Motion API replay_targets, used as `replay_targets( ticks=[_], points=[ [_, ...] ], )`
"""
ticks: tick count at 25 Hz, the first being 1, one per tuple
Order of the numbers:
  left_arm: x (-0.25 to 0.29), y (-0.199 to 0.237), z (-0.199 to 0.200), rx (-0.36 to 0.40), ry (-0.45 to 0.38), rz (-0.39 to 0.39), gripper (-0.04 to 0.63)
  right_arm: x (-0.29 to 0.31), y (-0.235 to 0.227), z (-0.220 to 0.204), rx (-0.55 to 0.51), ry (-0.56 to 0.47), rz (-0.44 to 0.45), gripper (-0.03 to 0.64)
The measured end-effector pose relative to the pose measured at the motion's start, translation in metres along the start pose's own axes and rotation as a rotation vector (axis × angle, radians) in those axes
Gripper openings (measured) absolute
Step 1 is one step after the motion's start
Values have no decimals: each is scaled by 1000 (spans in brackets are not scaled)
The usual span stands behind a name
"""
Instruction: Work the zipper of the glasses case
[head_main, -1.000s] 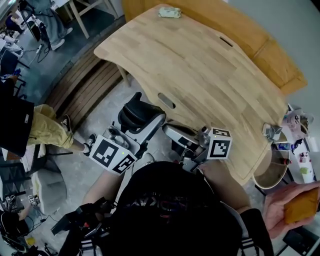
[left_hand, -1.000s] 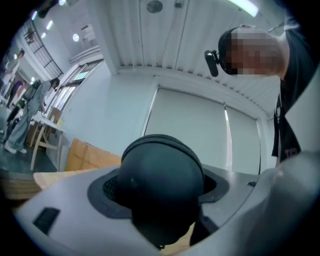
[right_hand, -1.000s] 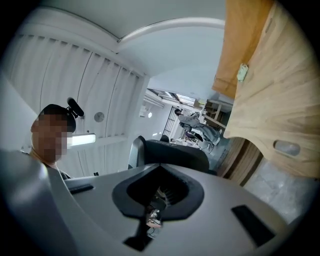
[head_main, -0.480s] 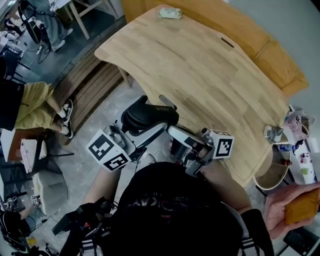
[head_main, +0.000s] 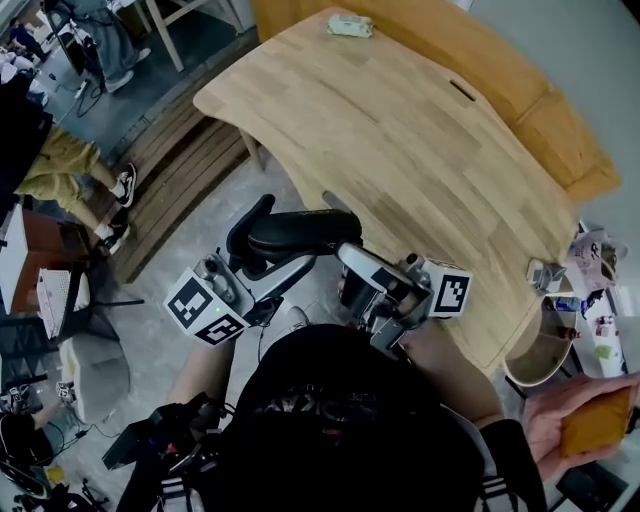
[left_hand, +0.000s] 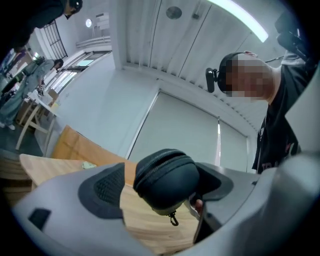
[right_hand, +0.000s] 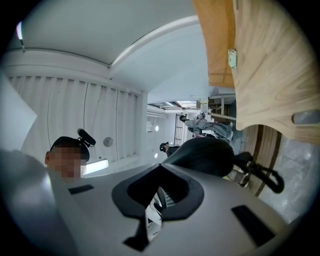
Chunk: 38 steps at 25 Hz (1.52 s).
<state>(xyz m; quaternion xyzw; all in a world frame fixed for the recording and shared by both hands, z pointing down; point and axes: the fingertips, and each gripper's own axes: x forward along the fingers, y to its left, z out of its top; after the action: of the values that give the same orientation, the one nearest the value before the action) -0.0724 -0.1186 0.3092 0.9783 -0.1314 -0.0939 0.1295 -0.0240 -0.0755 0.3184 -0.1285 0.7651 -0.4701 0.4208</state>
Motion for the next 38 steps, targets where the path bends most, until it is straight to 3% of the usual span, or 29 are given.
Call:
replay_targets(
  ticks=[3,7,11,15,17,20,26,30,38],
  points=[
    [-9,6,-3,-13,-7,26,426,9,2,3,22,-8,12,15],
    [-11,-4,-6,33,-3,-10,426,15,7,1,57,0,44,15],
    [0,-32,4,196,19,-92,425,19,7,-6,96,48,51,15],
    [5,-47,-3,338,124,-122,401,16,7,-5,101,69,54,15],
    [3,-42,-18,457,239,-100,340,12,6,-6,66,112,32,15],
    [0,-36,-35,644,385,-93,308,5,2,-8,-24,171,-40,15],
    [9,-35,-42,741,418,-74,304,-1,-7,-5,-226,238,-194,15],
    [9,-24,-57,808,500,-29,304,-5,-18,-14,-415,347,-319,15],
    [11,0,-76,1003,678,78,302,11,-20,-34,-507,425,-341,15]
  ],
)
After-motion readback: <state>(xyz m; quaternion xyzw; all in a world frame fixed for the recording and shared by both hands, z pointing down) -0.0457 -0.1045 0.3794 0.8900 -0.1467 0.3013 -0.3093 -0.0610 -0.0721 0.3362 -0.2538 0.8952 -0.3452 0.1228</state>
